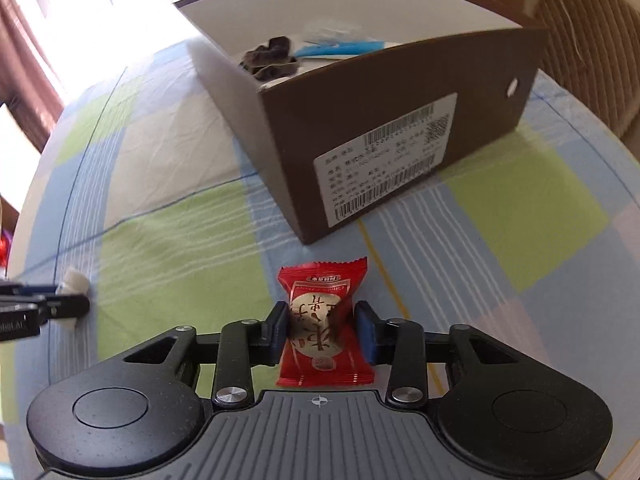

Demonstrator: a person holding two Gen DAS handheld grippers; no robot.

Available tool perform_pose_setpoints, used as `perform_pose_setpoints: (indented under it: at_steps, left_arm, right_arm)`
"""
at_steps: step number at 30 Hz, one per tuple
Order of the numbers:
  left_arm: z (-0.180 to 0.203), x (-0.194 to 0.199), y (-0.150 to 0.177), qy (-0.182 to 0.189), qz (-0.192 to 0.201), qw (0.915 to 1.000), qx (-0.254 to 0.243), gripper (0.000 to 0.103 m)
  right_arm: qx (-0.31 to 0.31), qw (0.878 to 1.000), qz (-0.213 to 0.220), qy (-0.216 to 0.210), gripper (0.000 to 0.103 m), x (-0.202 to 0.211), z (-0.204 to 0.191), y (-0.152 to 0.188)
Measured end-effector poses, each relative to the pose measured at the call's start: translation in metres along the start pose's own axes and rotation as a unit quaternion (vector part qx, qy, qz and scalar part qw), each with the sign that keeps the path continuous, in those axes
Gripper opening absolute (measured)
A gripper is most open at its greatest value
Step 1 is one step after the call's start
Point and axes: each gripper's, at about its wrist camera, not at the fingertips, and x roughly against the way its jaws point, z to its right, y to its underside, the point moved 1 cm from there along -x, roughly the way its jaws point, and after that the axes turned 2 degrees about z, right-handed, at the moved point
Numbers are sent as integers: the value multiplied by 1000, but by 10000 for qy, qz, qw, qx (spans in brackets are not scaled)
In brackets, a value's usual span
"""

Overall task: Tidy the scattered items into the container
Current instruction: 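Grasp the white pill bottle with the left gripper while the right gripper grasps the red candy packet, then carry the pill bottle and candy packet over the brown box with both grippers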

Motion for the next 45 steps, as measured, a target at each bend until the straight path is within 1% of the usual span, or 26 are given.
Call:
perform_pose_setpoints:
  at_steps: [2, 8, 12, 15, 24, 30, 36, 45]
  left_arm:
    - [3, 1, 2, -10, 1, 10000, 13, 23]
    - [20, 4, 10, -79, -49, 10000, 20, 22]
    - [33, 10, 11, -144, -21, 9999, 12, 22]
    - [44, 18, 10, -200, 53, 9998, -14, 22]
    - [77, 45, -3, -362, 354, 9987, 97, 22]
    - [96, 66, -9, -308, 593, 9970, 380, 22]
    - [119, 77, -16, -401, 674, 9954, 550, 22]
    - [152, 85, -42, -433, 876, 9941, 472, 22]
  right_arm:
    - [227, 9997, -8, -118, 34, 3, 2, 4]
    - [518, 9967, -180, -604, 34, 20, 16, 22]
    - [373, 9944, -339, -924, 34, 29, 31, 25]
    - [412, 9927, -325, -1083, 34, 33, 38, 21]
    - [642, 9864, -274, -1489, 34, 39, 63, -7]
    - [919, 9802, -323, -1725, 34, 42, 91, -31]
    - [1176, 9743, -413, -1875, 34, 37, 118, -47]
    - [1542, 9620, -392, -2219, 34, 46, 149, -71]
